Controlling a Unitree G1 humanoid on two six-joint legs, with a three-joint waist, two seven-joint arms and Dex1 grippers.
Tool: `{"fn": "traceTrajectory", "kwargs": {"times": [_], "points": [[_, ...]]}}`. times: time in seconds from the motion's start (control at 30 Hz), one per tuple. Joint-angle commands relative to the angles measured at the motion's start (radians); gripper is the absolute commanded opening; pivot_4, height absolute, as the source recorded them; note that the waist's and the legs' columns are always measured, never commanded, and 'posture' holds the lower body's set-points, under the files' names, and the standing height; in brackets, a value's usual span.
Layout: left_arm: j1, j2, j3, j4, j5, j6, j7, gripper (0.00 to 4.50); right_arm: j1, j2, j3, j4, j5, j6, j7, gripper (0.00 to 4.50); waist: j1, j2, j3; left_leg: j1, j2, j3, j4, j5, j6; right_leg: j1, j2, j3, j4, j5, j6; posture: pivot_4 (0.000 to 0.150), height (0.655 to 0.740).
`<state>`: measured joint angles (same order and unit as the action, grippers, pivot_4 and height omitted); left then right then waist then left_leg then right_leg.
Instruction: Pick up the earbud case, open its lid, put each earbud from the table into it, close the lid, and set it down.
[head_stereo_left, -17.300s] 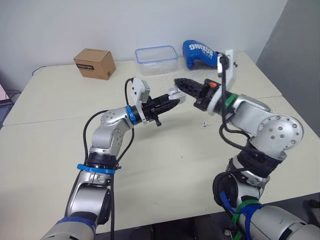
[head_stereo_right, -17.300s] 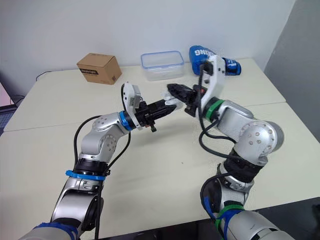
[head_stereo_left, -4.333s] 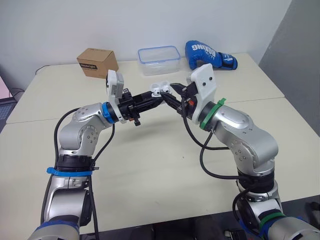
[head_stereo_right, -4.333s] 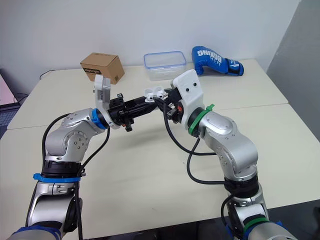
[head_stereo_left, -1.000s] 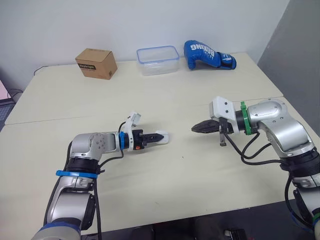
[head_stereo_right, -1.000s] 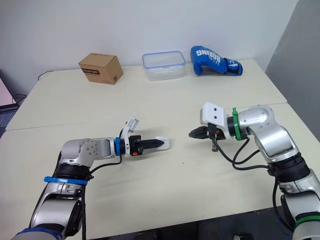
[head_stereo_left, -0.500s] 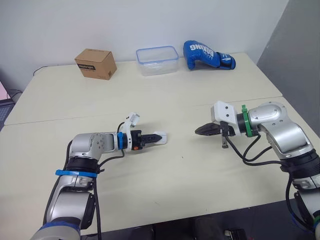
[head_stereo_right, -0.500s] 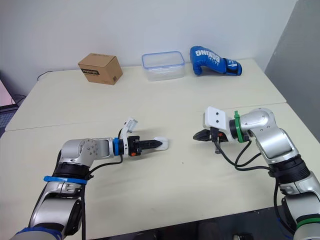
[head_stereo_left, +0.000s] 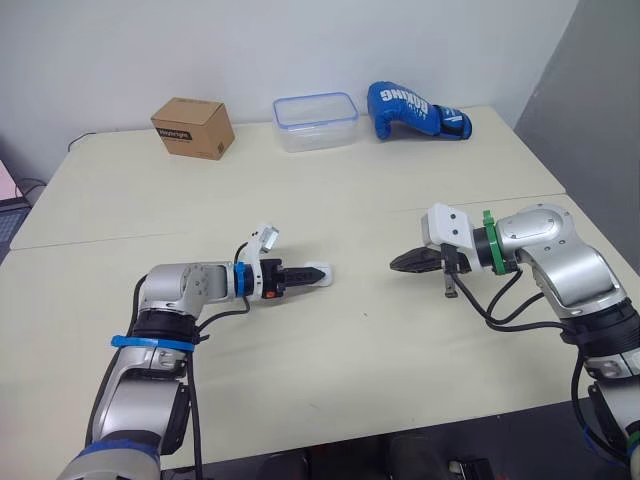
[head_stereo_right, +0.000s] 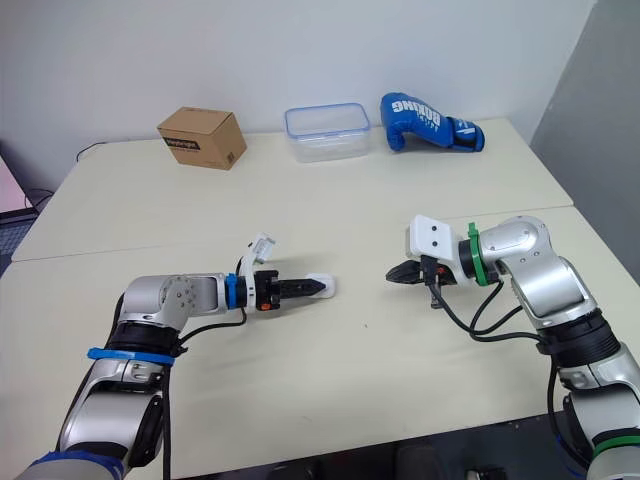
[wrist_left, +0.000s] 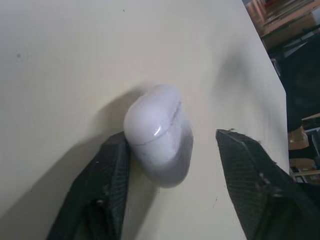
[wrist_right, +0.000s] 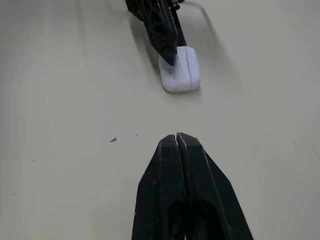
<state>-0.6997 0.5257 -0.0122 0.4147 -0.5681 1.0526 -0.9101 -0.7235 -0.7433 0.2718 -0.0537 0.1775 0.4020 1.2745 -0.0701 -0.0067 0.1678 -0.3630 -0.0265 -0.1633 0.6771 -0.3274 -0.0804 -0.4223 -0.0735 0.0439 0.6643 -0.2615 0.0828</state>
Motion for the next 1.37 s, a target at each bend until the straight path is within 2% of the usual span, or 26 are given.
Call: {"fn": "traceTrajectory", "kwargs": {"times": [0.03,0.27,0.4,0.6,0.77,1.07,1.23,1.37], "points": [[0.036,0.091,0.033,-0.033,0.037,-0.041,-0.015,2.69,0.001,-0.006,-0.011,-0.033,0.005,-0.006,0.006,0.00,-0.007,0.000,0.000,0.000,0.000,0.000,0.000,0.000,0.000,0.000,0.000,0.000,0.000,0.000,0.000,0.150,0.7400],[0.188,0.219,0.110,-0.208,0.012,-0.096,-0.055,2.69,0.042,-0.007,-0.028,-0.073,0.023,0.010,-0.005,0.00,-0.010,0.000,0.000,-0.001,0.000,0.000,-0.001,0.000,0.000,-0.001,0.000,0.000,-0.001,0.000,0.000,0.150,0.7400],[0.348,0.253,0.216,-0.385,0.019,-0.186,0.000,2.69,0.072,0.009,-0.062,-0.121,0.051,0.057,-0.047,0.00,-0.006,0.000,0.000,-0.001,0.001,0.000,-0.001,0.000,0.000,-0.001,0.000,0.000,-0.001,0.000,0.000,0.150,0.7400],[0.591,0.137,0.408,-0.652,-0.021,-0.312,0.128,2.69,0.204,0.078,-0.151,-0.276,0.123,0.217,-0.230,0.00,0.019,0.000,0.000,-0.001,0.002,0.000,-0.001,0.000,0.000,-0.001,0.000,0.001,-0.002,0.000,0.000,0.150,0.7400],[0.743,0.054,0.453,-0.821,-0.010,-0.354,0.240,2.69,0.402,0.125,-0.224,-0.406,0.165,0.319,-0.380,0.00,0.051,-0.001,0.000,-0.001,0.001,0.000,-0.001,0.000,0.000,0.001,0.000,0.000,-0.001,0.000,0.000,0.150,0.7400],[1.019,-0.069,0.533,-1.009,-0.051,-0.425,0.329,2.69,0.649,0.127,-0.337,-0.552,0.277,0.449,-0.485,0.00,0.052,-0.001,-0.001,0.001,0.003,0.001,-0.001,-0.001,0.002,0.002,0.001,0.000,-0.002,0.000,-0.001,0.150,0.7400],[1.087,-0.122,0.483,-1.035,-0.048,-0.453,0.359,2.69,0.673,0.113,-0.315,-0.546,0.287,0.442,-0.501,0.00,0.051,-0.001,-0.001,0.002,0.002,0.002,-0.001,-0.003,0.005,0.005,0.001,0.000,-0.003,0.000,-0.001,0.150,0.7400],[1.076,-0.134,0.469,-1.023,-0.058,-0.491,0.353,2.69,0.644,0.111,-0.309,-0.521,0.297,0.433,-0.502,0.00,0.054,-0.001,-0.001,0.015,0.003,0.001,-0.002,-0.003,0.005,0.019,0.002,-0.001,-0.006,0.000,-0.001,0.150,0.7400]]}}
